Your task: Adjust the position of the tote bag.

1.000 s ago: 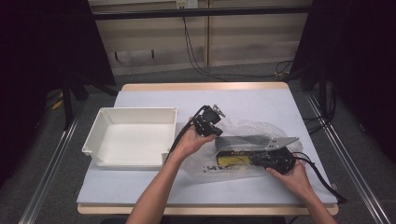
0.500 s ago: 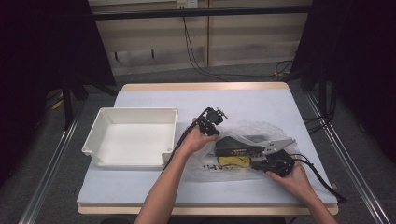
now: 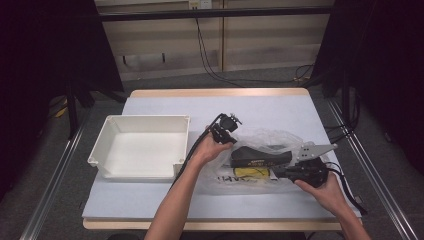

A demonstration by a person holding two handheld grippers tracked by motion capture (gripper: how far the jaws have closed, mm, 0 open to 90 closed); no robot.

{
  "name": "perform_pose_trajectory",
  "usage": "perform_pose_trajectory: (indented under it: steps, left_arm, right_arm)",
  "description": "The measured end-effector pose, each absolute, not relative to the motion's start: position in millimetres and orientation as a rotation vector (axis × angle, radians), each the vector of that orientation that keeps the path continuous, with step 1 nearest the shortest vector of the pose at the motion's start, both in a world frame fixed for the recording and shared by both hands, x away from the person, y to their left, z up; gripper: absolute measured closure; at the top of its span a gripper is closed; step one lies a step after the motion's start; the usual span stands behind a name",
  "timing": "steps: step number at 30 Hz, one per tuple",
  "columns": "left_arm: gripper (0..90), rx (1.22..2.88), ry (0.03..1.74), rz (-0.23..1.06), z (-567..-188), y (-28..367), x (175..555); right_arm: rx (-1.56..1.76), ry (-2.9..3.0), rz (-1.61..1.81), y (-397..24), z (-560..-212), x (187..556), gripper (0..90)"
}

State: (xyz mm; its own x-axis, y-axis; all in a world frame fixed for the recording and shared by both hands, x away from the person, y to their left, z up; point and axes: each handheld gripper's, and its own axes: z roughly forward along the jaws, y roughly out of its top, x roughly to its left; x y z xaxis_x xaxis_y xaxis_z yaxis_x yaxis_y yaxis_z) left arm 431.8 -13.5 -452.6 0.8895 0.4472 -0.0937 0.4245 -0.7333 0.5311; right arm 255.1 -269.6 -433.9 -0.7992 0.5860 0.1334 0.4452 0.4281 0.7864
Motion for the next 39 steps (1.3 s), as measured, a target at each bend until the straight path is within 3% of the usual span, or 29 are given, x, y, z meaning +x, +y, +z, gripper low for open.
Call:
perform_pose_trajectory:
  steps: [8,17,24,30,33,39]
  left_arm:
    - [90.0,2.501,0.624,0.051,-452,-9,432]
    - [90.0,2.395,0.554,0.097,-421,11,424]
    - [90.0,2.23,0.426,0.1,-386,21,387]
    - [90.0,2.299,0.245,0.058,-385,-2,354]
    - [90.0,2.306,0.271,-0.011,-396,-5,362]
    - [90.0,2.351,0.394,0.027,-411,0,383]
  right_arm:
    - [0.884,2.443,1.327,-276,-406,265,90.0]
    - [0.959,2.481,1.209,-278,-421,304,90.0]
    - [0.988,2.487,1.198,-278,-427,315,90.0]
    - [1.005,2.475,1.207,-278,-435,324,90.0]
    - [1.017,2.453,1.212,-278,-436,327,90.0]
    - [1.061,2.407,1.224,-286,-437,335,90.0]
